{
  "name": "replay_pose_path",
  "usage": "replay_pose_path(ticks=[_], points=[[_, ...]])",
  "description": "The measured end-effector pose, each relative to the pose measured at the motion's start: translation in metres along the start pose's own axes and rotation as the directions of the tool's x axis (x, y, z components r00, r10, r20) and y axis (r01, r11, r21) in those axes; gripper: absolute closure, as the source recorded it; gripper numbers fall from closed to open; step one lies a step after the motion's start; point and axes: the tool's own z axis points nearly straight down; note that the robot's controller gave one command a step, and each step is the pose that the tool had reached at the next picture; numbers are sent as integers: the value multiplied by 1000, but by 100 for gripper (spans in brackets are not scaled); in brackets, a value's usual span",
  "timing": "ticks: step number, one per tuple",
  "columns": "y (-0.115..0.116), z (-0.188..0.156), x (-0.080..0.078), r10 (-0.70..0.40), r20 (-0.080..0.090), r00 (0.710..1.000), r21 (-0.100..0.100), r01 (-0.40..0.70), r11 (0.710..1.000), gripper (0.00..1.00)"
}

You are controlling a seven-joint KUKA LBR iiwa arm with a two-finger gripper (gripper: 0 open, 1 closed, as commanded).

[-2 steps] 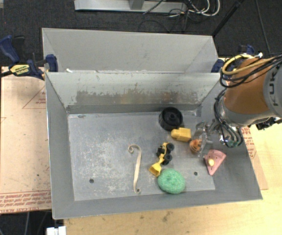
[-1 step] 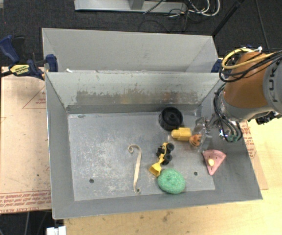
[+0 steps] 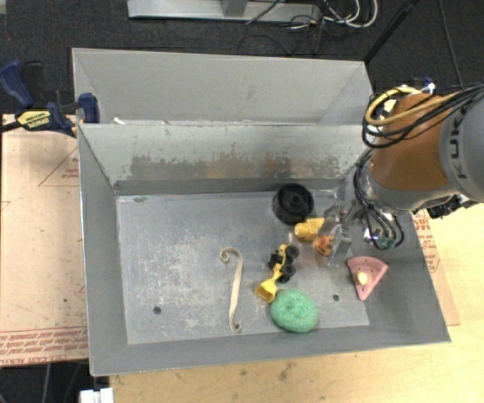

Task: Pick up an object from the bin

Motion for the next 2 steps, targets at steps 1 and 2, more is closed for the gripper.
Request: replay_pose_path(ticks=[1,2], points=[[13,0,4,-4,0,1000,-1,4,1000,100],[15,7,-17,-9,4,1000,0,9,1000,100]])
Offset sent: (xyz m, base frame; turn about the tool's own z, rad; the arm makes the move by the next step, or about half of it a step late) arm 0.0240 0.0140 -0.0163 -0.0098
